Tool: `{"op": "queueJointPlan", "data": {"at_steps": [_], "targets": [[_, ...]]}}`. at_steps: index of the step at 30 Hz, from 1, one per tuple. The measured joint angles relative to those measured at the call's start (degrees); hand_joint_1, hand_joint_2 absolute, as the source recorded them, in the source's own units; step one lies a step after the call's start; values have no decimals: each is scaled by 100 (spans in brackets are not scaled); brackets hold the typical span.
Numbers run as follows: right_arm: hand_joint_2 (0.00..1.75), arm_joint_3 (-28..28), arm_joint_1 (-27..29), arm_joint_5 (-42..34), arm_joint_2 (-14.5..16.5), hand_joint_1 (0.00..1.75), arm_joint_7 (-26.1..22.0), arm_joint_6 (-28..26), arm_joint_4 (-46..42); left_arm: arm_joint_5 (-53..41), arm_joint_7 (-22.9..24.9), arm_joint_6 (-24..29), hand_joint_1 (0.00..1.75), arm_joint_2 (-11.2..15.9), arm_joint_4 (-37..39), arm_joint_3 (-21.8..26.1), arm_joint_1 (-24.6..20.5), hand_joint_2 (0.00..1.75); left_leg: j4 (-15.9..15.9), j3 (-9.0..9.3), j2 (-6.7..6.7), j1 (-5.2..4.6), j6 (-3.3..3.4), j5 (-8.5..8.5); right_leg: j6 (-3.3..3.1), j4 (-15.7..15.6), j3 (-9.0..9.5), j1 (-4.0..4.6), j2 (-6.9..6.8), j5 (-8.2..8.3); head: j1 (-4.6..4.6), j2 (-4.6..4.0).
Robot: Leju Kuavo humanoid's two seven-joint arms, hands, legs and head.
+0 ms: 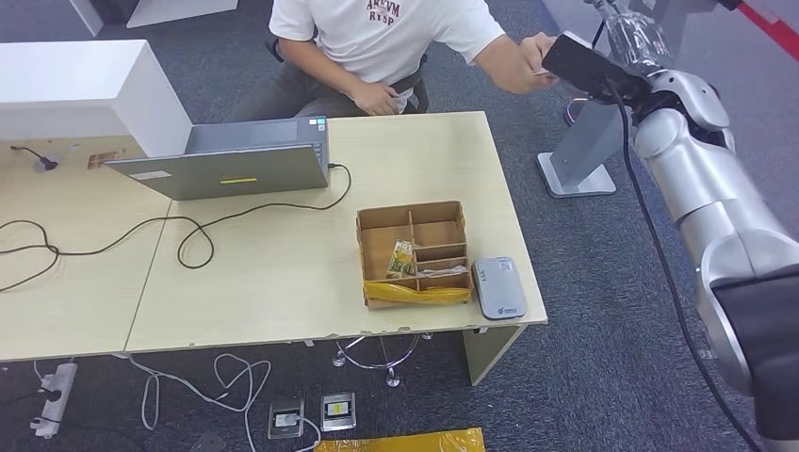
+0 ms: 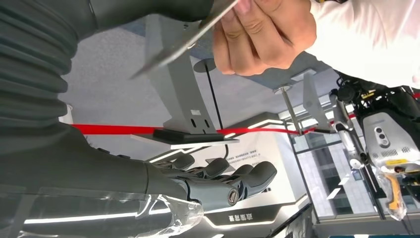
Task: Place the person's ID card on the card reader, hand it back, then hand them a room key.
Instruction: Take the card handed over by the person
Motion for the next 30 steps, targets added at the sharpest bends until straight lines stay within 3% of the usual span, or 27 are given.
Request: {"op": "queueJointPlan", "data": {"at_steps": [30], "targets": [[175,216,71,-68,91,175,-97,200,6,243,47,71,0,-4,0,-51,12,0,0,-1,0,0,-1,-1,0,0,-1,0,7,0,0,0]]}}
